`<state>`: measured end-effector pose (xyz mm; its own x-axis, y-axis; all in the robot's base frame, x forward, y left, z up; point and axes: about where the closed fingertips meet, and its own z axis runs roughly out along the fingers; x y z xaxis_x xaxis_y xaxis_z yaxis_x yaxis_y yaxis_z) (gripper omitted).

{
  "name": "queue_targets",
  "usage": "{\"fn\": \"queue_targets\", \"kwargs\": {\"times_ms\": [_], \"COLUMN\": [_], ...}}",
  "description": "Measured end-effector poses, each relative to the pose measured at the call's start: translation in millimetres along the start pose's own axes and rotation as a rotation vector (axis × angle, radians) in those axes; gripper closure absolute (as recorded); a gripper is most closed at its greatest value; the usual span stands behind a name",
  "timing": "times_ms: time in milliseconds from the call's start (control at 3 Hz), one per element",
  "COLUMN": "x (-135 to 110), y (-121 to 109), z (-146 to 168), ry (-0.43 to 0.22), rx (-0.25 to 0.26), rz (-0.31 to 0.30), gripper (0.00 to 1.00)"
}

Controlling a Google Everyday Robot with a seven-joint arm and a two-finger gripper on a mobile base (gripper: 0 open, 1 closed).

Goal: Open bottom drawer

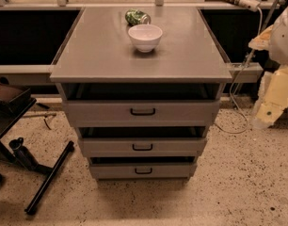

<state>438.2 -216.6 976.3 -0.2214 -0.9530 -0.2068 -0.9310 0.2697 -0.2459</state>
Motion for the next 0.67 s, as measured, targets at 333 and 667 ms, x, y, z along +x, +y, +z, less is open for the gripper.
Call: {"fn": "queue_targets", "kwargs": {"times_ms": [333, 667], "x": [0.0, 10.2], "y": [0.0, 3.5], "z": [0.0, 19.3], "ry": [0.000, -0.031], "rx": [0.000, -0.007], "rz": [0.000, 0.035], "gripper": [0.00, 0.00]}}
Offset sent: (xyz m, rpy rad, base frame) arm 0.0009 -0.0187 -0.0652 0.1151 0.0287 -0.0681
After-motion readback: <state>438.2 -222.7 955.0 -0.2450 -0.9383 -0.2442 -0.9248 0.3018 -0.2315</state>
